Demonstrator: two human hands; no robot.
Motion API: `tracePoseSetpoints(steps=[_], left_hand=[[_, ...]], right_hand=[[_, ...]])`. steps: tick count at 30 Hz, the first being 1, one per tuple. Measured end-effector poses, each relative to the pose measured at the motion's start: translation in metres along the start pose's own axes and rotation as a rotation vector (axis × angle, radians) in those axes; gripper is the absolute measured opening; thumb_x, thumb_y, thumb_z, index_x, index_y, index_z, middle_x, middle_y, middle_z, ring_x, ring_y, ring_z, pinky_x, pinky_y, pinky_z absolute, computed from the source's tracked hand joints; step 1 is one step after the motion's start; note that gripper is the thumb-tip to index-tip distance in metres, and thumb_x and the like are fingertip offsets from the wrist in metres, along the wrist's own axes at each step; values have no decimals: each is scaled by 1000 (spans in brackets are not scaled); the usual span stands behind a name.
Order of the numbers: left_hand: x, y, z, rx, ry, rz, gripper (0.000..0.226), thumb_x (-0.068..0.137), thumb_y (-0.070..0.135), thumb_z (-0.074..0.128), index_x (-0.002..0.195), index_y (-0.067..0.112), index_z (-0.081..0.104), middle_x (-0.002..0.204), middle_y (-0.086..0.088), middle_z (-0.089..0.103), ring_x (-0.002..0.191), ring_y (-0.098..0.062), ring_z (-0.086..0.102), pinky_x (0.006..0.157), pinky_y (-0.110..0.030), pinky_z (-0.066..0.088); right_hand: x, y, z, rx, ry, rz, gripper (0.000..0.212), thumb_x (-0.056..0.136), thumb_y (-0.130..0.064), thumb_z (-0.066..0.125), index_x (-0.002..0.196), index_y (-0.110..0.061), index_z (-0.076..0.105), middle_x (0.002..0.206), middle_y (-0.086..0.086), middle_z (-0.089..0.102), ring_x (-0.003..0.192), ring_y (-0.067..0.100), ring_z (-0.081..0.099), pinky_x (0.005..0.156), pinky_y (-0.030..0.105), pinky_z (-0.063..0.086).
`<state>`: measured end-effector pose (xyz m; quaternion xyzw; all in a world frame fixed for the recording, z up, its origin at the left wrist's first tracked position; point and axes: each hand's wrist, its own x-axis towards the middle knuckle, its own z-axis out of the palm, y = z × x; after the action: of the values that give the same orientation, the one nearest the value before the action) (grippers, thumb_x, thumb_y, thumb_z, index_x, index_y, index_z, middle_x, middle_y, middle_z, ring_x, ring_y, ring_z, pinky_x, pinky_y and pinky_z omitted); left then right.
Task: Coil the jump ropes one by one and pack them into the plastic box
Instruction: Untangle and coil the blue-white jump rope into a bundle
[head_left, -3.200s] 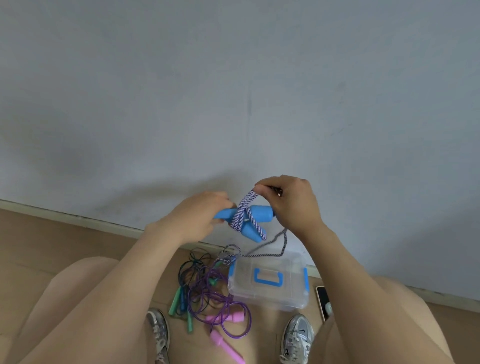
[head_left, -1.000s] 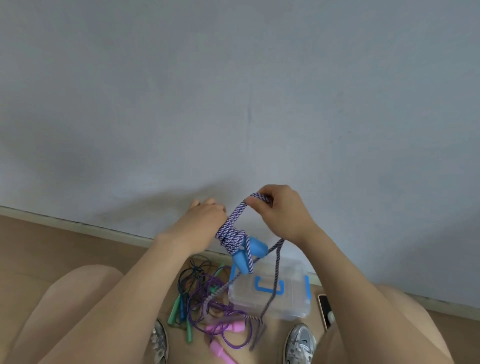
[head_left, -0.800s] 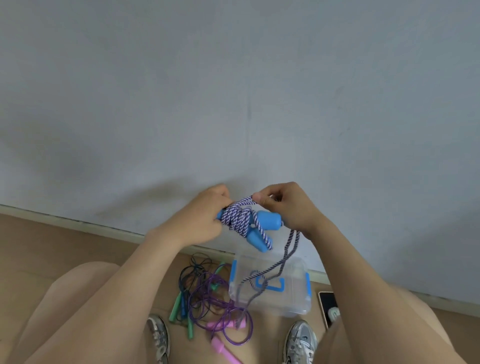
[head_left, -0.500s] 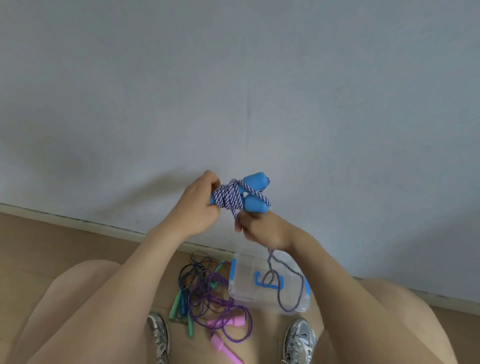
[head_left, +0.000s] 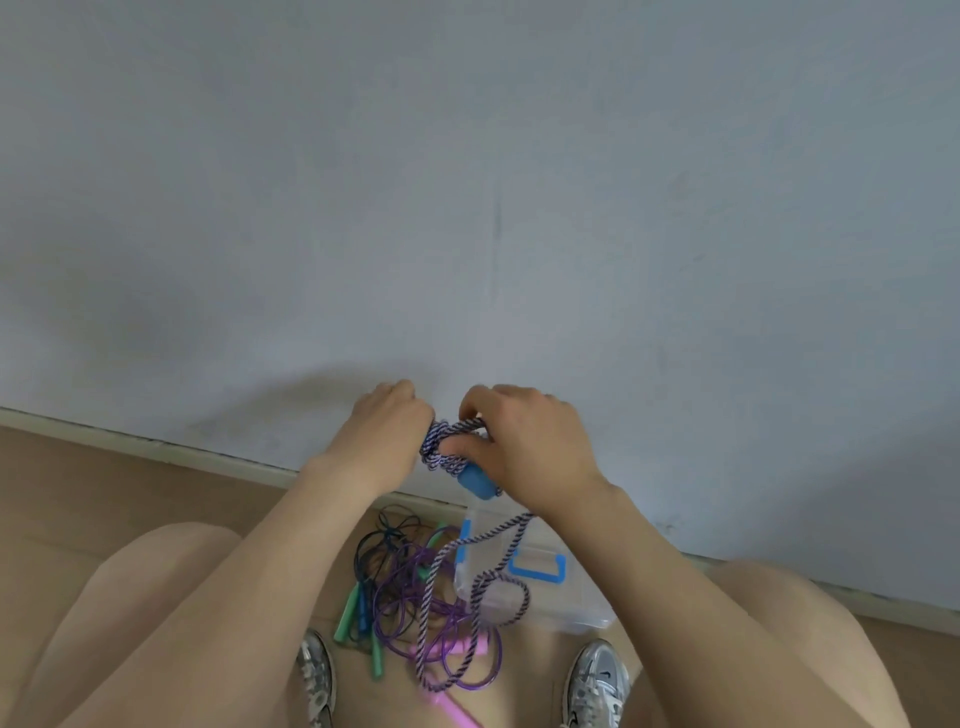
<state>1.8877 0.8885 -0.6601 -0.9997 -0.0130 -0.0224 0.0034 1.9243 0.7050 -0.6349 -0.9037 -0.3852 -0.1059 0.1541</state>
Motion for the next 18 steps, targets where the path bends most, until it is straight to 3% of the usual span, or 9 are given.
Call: tracePoseSetpoints(steps=[3,7,11,14,18], left_hand=[[0,0,-12,-14,-36,100,27,80,-10,54,72,15,48,69,-1,40,77,-28,48,63,-34,34],[-6,1,-15,-230,-82,179,11,69,3,60,70,4,49,67,-17,50,60,-27,48,50,-34,24],[-13,14,-11,-387,-122,205,48,66,48,80,70,7,53,70,-18,53,54,-15,36,49,-37,28],[-11,16,-11,-446,-125,191,70,67,78,76,67,12,54,62,-13,51,49,-13,36,49,-44,31],[-15,14,-17,-523,-78,223,77,76,84,65,61,10,51,51,0,36,45,-12,31,48,-37,24]], right_hand=[[3,15,-4,314,3,140,39,79,-62,82,96,-29,74,75,-8,66,74,18,63,65,37,51],[7,37,-4,645,-61,174,22,82,-46,88,86,-27,77,73,4,73,64,18,63,65,37,53],[7,39,2,745,-130,216,8,90,-28,81,85,-23,80,78,7,77,68,15,65,72,42,58],[7,33,2,794,-141,283,8,92,-25,76,85,-21,79,74,11,75,64,18,63,70,44,56],[9,31,-8,935,-229,400,33,97,-39,74,93,-7,76,82,15,76,72,21,68,79,47,60]])
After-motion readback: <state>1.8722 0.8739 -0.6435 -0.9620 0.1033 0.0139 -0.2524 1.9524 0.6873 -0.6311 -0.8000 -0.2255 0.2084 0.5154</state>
